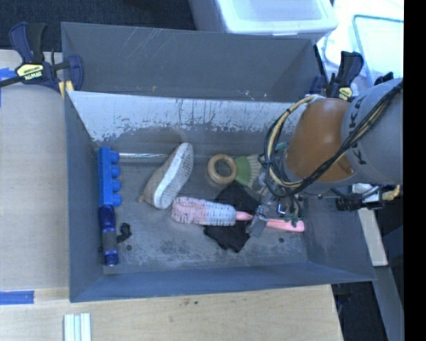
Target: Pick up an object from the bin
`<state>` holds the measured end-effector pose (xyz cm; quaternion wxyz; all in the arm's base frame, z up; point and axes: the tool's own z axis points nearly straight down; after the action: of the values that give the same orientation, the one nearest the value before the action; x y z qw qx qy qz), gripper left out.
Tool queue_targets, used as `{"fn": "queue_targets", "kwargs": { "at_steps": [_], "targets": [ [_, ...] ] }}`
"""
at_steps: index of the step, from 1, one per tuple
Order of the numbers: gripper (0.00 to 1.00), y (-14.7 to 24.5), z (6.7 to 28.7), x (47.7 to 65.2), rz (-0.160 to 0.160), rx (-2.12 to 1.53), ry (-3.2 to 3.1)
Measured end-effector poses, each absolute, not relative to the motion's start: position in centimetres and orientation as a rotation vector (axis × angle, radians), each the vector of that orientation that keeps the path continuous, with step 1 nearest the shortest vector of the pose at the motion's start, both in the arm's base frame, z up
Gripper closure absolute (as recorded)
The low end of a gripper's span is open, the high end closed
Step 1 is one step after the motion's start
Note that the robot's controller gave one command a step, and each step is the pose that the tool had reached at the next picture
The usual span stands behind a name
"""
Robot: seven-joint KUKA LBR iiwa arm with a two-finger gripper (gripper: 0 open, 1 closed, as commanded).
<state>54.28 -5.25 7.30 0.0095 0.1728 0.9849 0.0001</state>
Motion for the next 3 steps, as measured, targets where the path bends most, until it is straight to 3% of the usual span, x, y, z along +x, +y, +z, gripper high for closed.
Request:
{"fn": "queue_targets", "kwargs": {
  "at_steps": [1,2,3],
  "targets": [
    [0.00,-5.0,7.3,53.9,-0.001,0.493,3.083],
    [0.00,-4.4,7.1,51.4,-0.001,0.524,3.075],
    [0.00,-4.8,7.0,53.5,-0.001,0.457,3.085]
  ]
}}
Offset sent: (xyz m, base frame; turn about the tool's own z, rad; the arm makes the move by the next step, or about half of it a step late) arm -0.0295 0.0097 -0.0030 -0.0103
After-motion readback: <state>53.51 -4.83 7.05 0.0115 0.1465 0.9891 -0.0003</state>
